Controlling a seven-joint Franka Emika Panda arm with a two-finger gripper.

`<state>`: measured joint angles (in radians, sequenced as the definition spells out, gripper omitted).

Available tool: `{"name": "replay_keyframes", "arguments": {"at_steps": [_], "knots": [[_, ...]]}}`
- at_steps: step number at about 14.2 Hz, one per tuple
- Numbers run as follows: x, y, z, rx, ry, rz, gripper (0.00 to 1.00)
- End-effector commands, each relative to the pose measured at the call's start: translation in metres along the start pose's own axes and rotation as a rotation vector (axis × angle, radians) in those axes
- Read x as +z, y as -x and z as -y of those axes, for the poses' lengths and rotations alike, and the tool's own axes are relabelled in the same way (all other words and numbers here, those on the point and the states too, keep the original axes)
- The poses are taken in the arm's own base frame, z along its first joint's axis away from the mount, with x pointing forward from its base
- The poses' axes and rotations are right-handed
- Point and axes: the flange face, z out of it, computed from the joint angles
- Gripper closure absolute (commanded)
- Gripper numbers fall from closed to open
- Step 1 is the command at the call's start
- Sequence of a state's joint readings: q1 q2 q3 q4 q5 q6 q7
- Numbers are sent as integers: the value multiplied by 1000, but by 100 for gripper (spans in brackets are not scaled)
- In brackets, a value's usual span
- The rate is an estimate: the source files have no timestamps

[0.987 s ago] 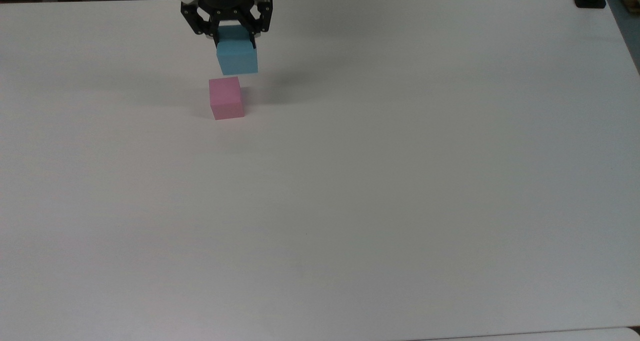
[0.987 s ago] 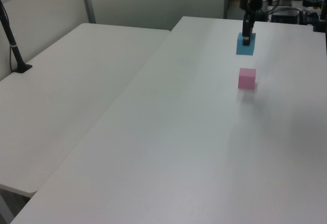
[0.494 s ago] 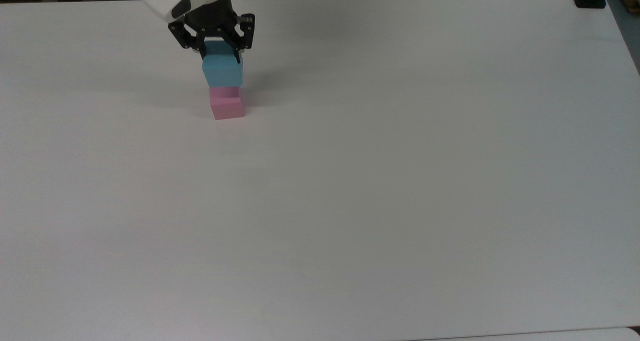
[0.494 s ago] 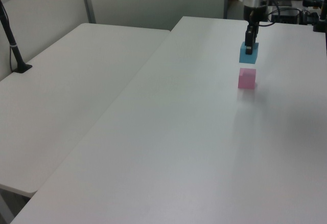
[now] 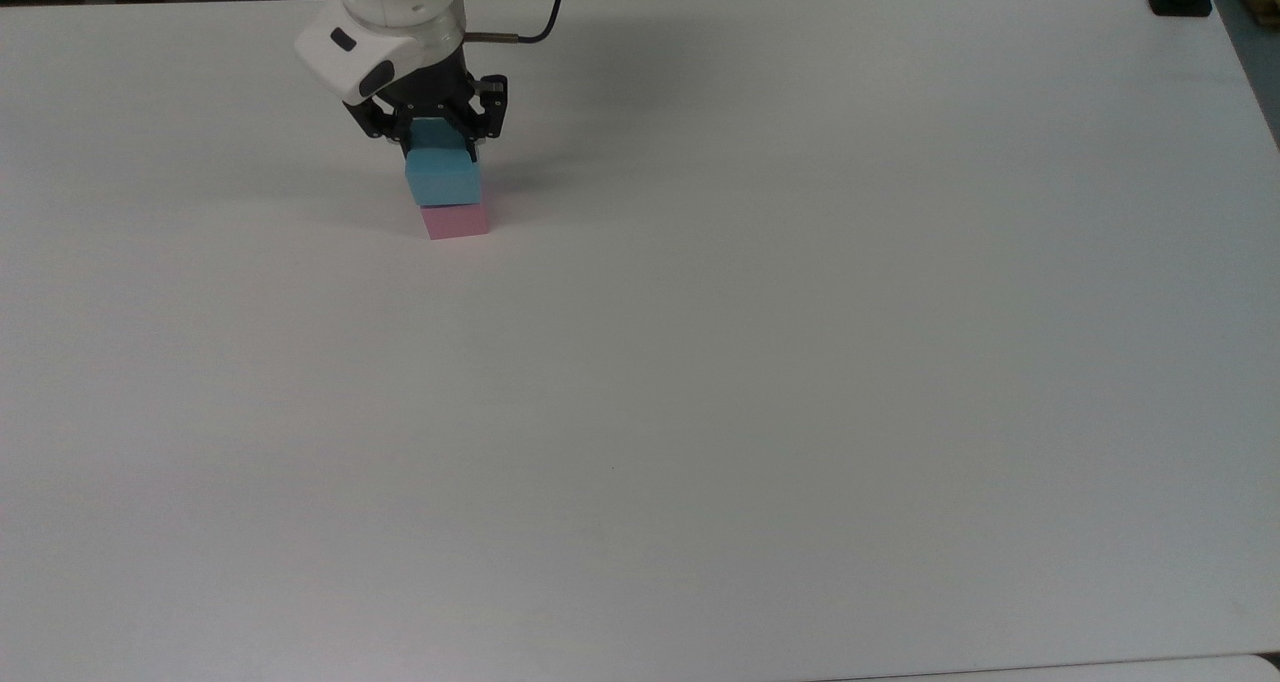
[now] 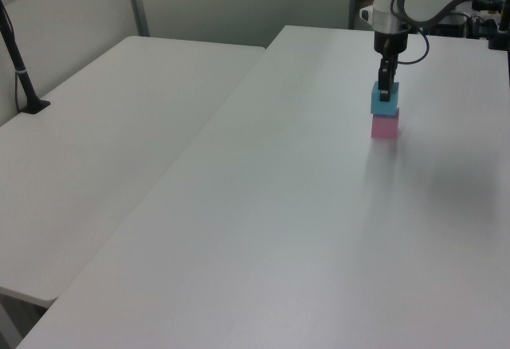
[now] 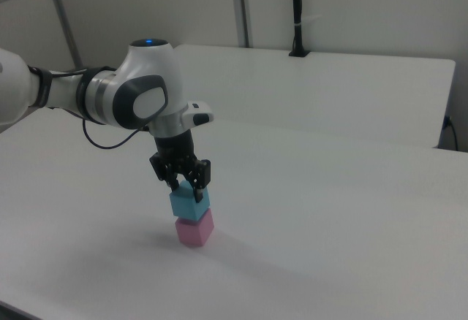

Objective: Put blue cube on pink cube
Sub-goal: 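Open the gripper to release the light-blue cube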

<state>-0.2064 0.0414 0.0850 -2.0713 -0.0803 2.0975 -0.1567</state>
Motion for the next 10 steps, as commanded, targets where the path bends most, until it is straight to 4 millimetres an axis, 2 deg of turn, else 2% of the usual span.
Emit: {"name": "replay_keyframes", "arguments": {"at_steps": [1, 5, 6, 7, 8, 10], "knots": [[5, 9, 4, -41, 33, -2, 51], [6, 9, 3, -42, 38, 0, 50], [6, 10, 2, -41, 37, 2, 35], [7, 10, 2, -36, 36, 8, 11], [6, 11, 1, -28, 36, 11, 2], [6, 11, 2, -27, 36, 11, 0]]}}
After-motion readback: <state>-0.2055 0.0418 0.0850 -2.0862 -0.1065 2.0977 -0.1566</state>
